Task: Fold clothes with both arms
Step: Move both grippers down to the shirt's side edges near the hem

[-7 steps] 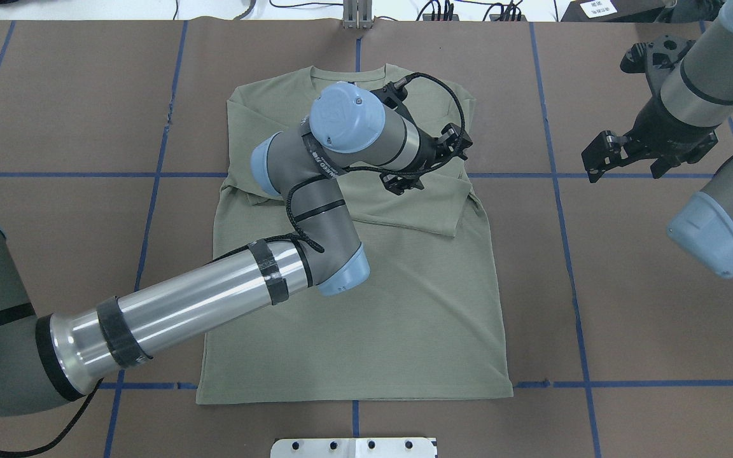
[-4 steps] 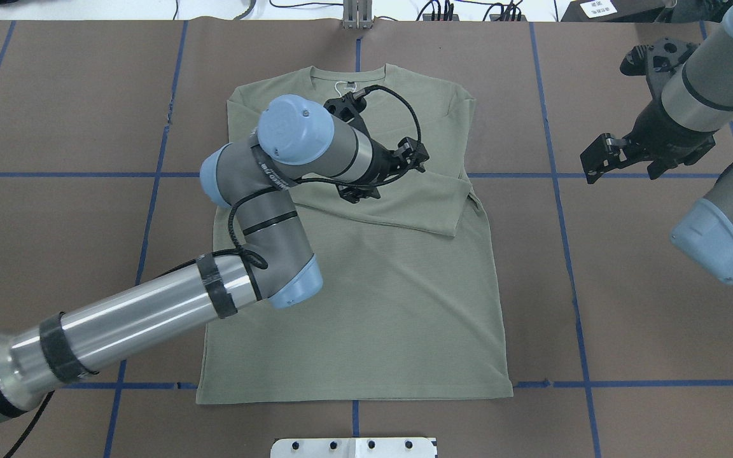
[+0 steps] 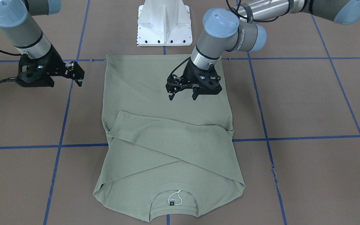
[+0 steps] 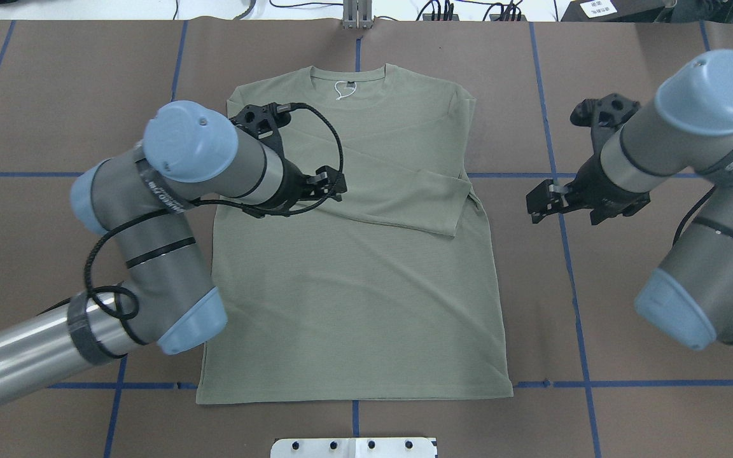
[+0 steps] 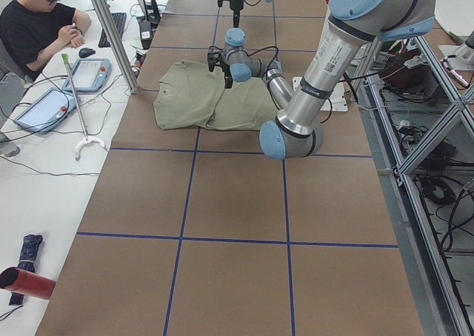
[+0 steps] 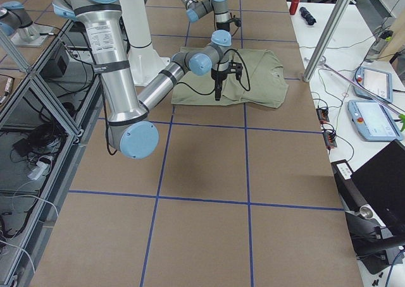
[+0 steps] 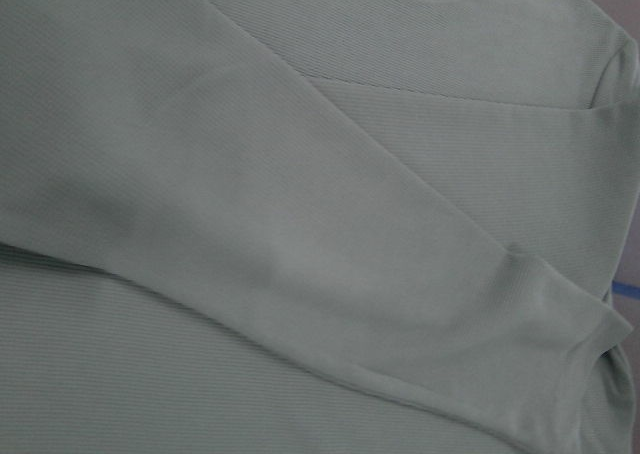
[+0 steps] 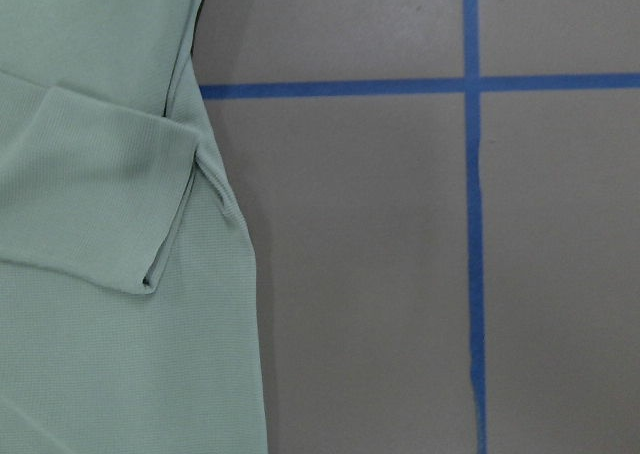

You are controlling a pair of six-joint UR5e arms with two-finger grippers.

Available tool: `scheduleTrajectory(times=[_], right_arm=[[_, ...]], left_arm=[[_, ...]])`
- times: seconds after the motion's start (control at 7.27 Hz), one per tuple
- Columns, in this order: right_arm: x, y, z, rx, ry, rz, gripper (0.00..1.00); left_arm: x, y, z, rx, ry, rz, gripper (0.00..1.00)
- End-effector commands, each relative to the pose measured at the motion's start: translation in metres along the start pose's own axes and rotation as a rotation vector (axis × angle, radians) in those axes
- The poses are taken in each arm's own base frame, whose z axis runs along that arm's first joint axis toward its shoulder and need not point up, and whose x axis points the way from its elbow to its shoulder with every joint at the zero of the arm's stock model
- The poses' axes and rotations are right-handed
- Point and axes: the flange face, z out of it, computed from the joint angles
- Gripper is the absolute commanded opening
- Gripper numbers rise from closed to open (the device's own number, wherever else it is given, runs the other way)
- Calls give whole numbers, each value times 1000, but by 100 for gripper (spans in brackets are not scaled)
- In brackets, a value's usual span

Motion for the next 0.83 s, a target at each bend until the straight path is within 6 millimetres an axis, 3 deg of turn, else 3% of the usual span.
scheduleTrajectory(times=[0.0, 0.14, 0.41, 0.55, 0.69], right_arm=[[-53, 65, 41, 36, 28, -14, 100], [-69, 90, 53, 4, 23, -27, 100], [-96, 152, 87, -5, 54, -44, 100], [-102, 180, 101, 28, 40, -47, 100], [-87, 201, 116, 24, 17, -40, 100]], left_arm=[[-74, 18, -50, 8, -41, 121, 99], [-95, 27, -68, 13, -42, 122, 99], [-104, 36, -92, 22, -24, 129, 99], [-102, 38, -98, 24, -12, 128, 99], [-100, 42, -96, 18, -12, 129, 99]])
